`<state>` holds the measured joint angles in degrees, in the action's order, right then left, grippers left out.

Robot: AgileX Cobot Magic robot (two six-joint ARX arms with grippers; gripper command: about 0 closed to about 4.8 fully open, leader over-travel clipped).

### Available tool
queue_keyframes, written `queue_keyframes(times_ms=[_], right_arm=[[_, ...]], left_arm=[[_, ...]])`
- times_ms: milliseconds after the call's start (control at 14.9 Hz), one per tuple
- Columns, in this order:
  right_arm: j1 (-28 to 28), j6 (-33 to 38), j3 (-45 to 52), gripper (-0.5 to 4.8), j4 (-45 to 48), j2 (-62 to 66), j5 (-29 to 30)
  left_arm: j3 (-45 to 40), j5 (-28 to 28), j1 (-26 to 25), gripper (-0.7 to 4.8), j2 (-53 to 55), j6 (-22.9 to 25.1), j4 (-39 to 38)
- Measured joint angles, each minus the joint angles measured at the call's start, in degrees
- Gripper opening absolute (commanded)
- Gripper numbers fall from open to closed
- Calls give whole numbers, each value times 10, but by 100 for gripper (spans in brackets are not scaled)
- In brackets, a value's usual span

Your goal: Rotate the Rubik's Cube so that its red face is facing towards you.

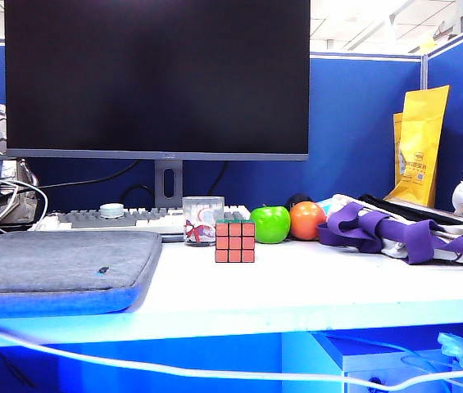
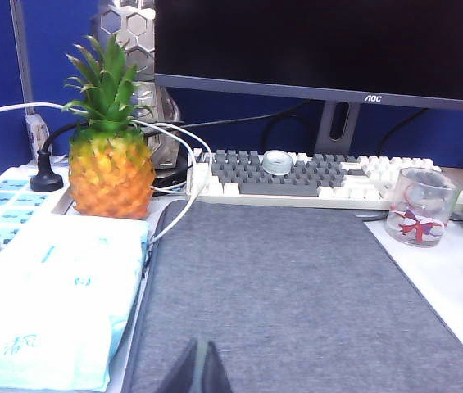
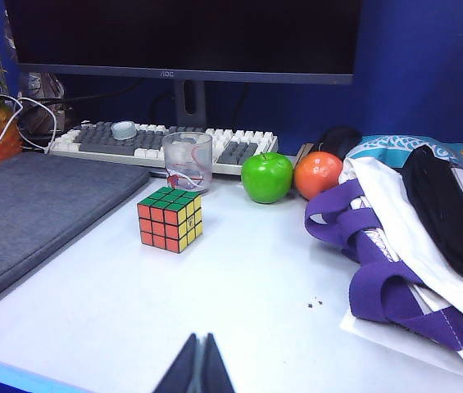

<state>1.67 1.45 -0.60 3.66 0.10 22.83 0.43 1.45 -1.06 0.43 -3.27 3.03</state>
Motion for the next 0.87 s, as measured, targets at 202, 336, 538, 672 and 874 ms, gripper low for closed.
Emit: queue_keyframes(times_ms=[202, 336, 538, 672, 874], right_arm=[[0, 0, 0, -5, 0, 0, 0], [0, 0, 0, -5, 0, 0, 0], [0, 0, 0, -5, 0, 0, 0], [0, 0, 0, -5, 4, 0, 0], [0, 38, 0, -5, 31, 0, 9]], left_arm=[[0, 0, 0, -5, 0, 0, 0], [0, 0, 0, -5, 0, 0, 0], [0, -32, 0, -1, 0, -106, 20], [0, -134, 0, 0, 0, -142, 67], [1, -189, 0, 58, 0, -176, 129]])
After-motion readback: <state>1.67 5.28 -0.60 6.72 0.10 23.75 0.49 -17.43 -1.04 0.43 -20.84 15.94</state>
